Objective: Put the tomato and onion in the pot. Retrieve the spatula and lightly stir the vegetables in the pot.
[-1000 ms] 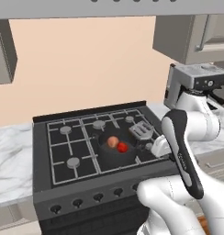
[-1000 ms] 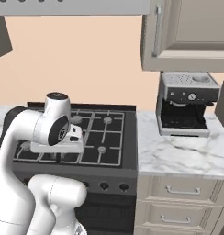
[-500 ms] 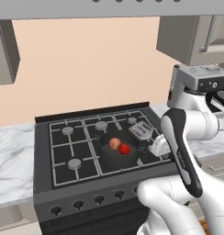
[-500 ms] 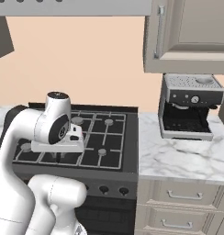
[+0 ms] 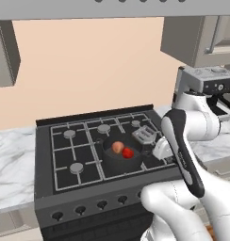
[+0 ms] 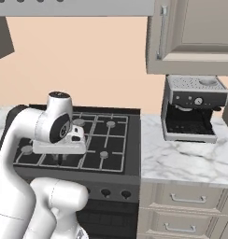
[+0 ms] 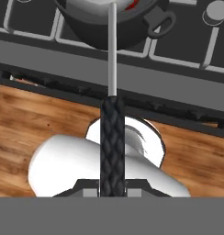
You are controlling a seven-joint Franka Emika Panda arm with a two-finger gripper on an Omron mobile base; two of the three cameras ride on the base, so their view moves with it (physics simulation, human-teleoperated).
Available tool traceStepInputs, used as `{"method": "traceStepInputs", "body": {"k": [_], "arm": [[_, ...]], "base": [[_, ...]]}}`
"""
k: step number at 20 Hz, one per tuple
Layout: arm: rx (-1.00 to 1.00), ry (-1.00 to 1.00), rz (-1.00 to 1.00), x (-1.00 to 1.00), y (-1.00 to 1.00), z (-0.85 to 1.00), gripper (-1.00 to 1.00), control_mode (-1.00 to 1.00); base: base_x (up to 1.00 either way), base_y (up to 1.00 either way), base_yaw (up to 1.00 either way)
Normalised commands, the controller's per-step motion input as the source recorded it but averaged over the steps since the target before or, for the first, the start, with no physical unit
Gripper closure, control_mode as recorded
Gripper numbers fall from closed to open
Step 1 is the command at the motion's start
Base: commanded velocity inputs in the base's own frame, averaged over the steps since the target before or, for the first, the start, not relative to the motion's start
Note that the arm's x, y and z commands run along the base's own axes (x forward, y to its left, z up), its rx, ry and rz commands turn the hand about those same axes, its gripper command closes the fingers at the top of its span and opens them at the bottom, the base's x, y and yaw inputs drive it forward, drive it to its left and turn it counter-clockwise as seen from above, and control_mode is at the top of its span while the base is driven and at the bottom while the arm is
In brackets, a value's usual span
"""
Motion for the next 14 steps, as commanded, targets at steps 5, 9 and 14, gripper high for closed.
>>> {"method": "traceStepInputs", "body": {"k": [5, 9, 14], "arm": [[-0.27, 0.54, 0.05, 0.74, 0.00, 0.54, 1.00, -1.00], [-0.28, 0.37, 0.15, 0.41, 0.00, 0.34, 1.00, -1.00], [-0.23, 0.33, 0.22, 0.31, -0.01, -0.05, 1.00, -1.00]], "base": [[0.00, 0.00, 0.00], [0.00, 0.00, 0.00], [0.00, 0.00, 0.00]]}}
